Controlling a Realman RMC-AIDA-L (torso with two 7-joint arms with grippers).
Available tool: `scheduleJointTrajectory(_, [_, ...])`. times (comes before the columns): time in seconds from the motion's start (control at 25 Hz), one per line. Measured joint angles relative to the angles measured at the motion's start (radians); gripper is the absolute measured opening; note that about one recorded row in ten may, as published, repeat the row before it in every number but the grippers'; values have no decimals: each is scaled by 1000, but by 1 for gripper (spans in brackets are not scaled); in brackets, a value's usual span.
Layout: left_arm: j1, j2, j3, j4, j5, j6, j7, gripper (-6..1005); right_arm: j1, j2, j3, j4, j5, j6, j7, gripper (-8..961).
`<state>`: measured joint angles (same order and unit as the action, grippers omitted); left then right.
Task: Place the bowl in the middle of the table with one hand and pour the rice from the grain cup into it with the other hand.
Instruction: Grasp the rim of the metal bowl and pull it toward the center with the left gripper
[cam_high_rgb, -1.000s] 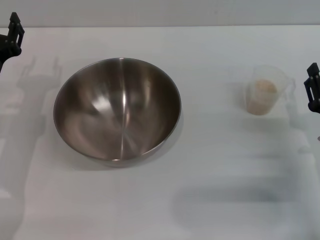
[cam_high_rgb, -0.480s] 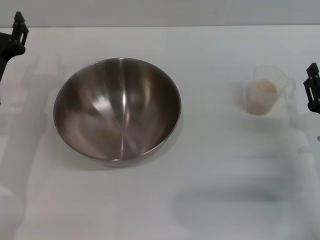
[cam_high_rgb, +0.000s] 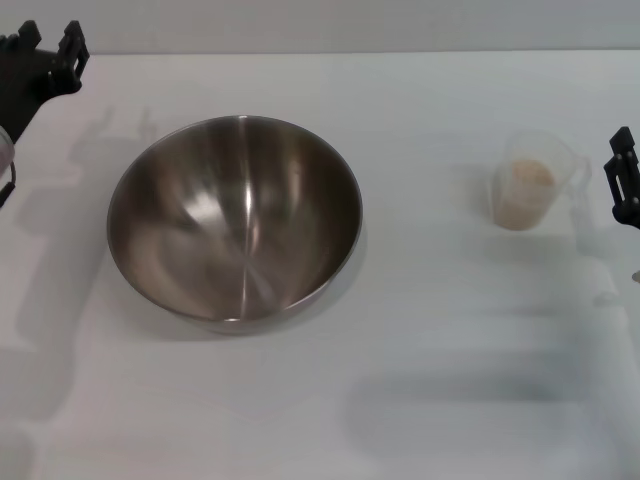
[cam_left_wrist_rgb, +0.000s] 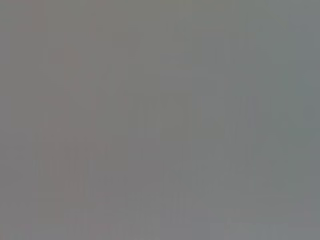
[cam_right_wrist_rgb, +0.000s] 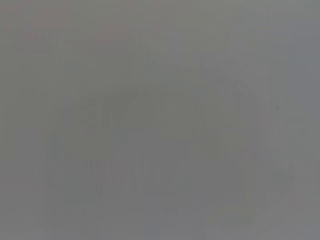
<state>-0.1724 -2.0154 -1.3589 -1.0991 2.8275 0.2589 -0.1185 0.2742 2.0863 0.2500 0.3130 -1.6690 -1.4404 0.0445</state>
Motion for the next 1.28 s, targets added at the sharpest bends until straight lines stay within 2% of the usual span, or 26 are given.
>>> scheduleJointTrajectory(0.04, [24, 2, -16, -99, 2, -113, 4, 495, 2, 0, 0, 0, 0, 1, 0, 545])
scheduleJointTrajectory(0.08, [24, 2, -16, -99, 2, -113, 4, 492, 2, 0, 0, 0, 0, 1, 0, 545])
scheduleJointTrajectory(0.2, [45, -4, -51, -199, 2, -243, 6, 486, 8, 0, 0, -2, 0, 2, 0, 545])
scheduleJointTrajectory(0.24, [46, -5, -72, -252, 2, -347, 11, 484, 11, -1, 0, -4, 0, 4, 0, 545])
scheduleJointTrajectory(0.28, [46, -5, -72, -252, 2, -347, 11, 483, 14, -1, 0, -5, 0, 7, 0, 546])
scheduleJointTrajectory(0.4, [37, -8, -89, -300, 3, -454, 43, 478, 21, -2, 0, -7, 0, 17, 0, 546])
scheduleJointTrajectory(0.48, [41, -31, -96, -352, 3, -520, 104, 492, 26, -3, 0, -10, 0, 24, 0, 546])
scheduleJointTrajectory(0.6, [45, -41, -105, -402, -1, -597, 136, 536, 29, -3, 0, -13, 0, 25, 0, 546])
scheduleJointTrajectory(0.64, [34, -43, -120, -452, -5, -722, 148, 551, 31, -2, 0, -14, 0, 26, 0, 546])
scheduleJointTrajectory(0.68, [34, -43, -120, -452, -5, -722, 148, 565, 31, -2, 0, -14, 0, 26, 0, 546])
scheduleJointTrajectory(0.8, [-6, -42, -145, -504, -5, -905, 150, 659, 35, -2, 0, -18, 0, 26, 0, 545])
scheduleJointTrajectory(0.84, [-37, -43, -156, -524, -4, -1006, 158, 699, 38, -2, 0, -18, 0, 26, 0, 545])
scheduleJointTrajectory(0.92, [-48, -44, -160, -527, -4, -1037, 162, 778, 39, -2, 0, -18, 0, 26, 0, 545])
scheduleJointTrajectory(1.28, [-138, -49, -193, -523, -8, -1219, 164, 797, 52, -3, 0, -29, 0, 25, -6, 546])
